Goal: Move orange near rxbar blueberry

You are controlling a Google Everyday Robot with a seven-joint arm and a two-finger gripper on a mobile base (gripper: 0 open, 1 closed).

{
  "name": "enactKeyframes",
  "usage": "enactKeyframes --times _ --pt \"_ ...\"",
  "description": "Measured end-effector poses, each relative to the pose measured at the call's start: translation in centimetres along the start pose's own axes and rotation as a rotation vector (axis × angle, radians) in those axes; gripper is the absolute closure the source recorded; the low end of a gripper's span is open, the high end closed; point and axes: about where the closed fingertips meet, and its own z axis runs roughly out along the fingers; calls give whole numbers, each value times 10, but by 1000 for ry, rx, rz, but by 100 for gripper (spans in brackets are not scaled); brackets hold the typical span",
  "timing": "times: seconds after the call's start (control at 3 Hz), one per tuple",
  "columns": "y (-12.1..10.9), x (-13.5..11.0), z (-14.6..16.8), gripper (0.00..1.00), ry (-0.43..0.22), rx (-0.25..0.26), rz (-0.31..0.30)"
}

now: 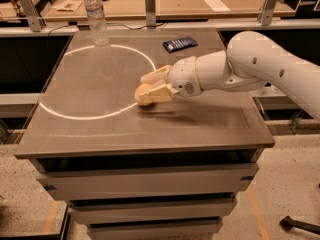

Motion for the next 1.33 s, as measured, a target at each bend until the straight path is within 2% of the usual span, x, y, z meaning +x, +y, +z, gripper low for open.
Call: enactKeyframes --times 0.33,0.67,1.0,1.33 --pt "-7 -11 -1 88 -29 -20 -39" --pt "-15 -25 -4 100 -72 -10 -59" --pt "-32 -44 -13 100 -93 56 -75" --pt "-53 -56 -23 100 -98 168 -77"
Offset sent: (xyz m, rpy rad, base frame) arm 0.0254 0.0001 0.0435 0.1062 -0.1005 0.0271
